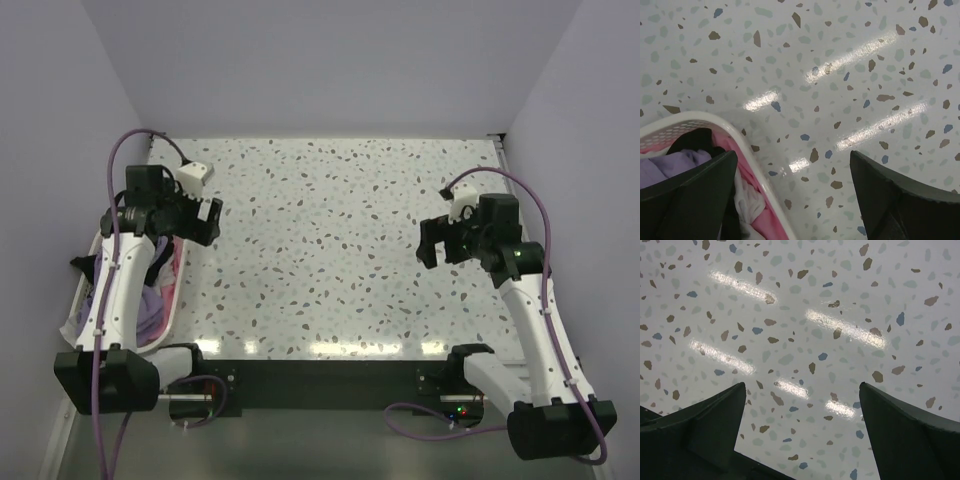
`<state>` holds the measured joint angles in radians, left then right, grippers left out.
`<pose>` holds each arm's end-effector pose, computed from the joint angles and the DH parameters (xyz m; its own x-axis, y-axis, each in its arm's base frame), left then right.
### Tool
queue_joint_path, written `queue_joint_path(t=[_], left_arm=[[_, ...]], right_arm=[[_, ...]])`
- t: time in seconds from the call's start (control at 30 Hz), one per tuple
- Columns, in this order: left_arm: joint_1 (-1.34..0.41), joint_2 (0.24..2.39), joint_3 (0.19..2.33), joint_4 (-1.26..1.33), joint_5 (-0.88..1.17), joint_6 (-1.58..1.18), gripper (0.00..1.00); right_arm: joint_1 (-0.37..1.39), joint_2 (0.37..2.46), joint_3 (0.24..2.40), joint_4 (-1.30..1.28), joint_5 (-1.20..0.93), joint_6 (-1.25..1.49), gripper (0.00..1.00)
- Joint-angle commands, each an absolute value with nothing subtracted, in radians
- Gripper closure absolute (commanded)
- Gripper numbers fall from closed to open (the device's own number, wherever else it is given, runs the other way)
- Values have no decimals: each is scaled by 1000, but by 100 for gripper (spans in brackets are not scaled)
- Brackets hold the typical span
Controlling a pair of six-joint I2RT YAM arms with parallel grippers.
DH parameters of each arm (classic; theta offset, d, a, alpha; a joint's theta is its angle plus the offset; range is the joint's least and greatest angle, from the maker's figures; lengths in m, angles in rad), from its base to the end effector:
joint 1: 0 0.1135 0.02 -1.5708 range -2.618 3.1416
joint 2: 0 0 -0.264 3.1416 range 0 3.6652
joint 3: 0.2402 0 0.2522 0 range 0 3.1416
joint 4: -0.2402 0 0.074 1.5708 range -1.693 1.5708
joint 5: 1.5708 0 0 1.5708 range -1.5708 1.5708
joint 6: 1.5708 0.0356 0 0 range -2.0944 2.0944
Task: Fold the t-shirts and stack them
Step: Grab the tshirt from the pile
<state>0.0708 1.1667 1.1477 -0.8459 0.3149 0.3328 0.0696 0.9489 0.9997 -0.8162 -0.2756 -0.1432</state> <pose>0.2324 0.0054 0.3295 -0.6740 0.2636 -0.6901 0.3739 0.9274 -0.0108 0.1847 0.0226 0.3254 -0.6466 -0.1827 -0.7406 -0.3586 0.9297 0.0837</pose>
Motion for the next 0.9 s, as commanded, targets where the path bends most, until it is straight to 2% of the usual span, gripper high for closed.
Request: queue_joint_path(t=[0.0, 0.23, 0.4, 0.73, 0.87], left_arm=[[64, 1177, 1253, -865, 296, 334, 0], [110, 1223, 1433, -1041, 164, 394, 0], [363, 1229, 1463, -1164, 192, 521, 0], [696, 1218, 1300, -1167, 170, 771, 0], [738, 1242, 1249, -1125, 186, 807, 0]], right_arm=[[61, 948, 1012, -822, -298, -156, 1], [61, 963, 1022, -828, -301, -163, 1], [61, 966, 1020, -836, -311, -169, 1], [61, 1019, 1040, -839, -356, -172, 1], [61, 1038, 1057, -847, -364, -172, 1]])
